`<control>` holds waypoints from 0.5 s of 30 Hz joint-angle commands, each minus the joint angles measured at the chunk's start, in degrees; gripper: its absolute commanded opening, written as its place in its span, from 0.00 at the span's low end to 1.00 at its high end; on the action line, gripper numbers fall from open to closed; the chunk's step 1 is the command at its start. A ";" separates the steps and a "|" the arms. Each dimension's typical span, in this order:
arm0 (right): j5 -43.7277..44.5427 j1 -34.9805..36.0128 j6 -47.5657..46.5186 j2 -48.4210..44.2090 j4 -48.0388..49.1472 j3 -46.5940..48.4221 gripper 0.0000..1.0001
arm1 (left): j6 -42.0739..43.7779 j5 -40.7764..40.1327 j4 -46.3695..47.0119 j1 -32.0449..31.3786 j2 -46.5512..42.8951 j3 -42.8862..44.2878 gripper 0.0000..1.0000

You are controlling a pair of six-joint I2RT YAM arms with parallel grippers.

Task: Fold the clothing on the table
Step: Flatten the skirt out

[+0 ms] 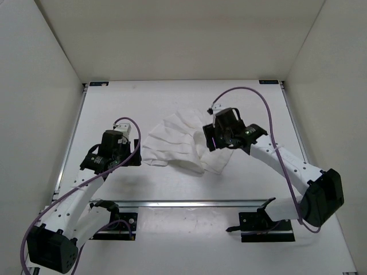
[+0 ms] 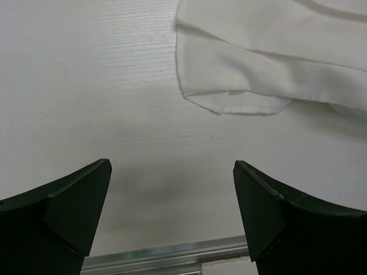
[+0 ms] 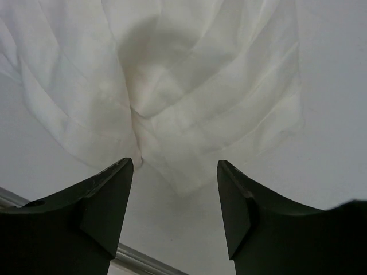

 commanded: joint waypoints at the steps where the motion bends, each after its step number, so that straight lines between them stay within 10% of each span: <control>1: -3.40 3.24 0.48 -6.22 7.08 -9.46 0.58 | 0.25 0.13 0.68 -0.32 -0.88 -0.13 0.99; 15: -11.39 8.96 3.82 -9.84 26.41 -32.95 0.58 | -0.27 -0.84 1.29 0.38 -3.26 -0.56 0.98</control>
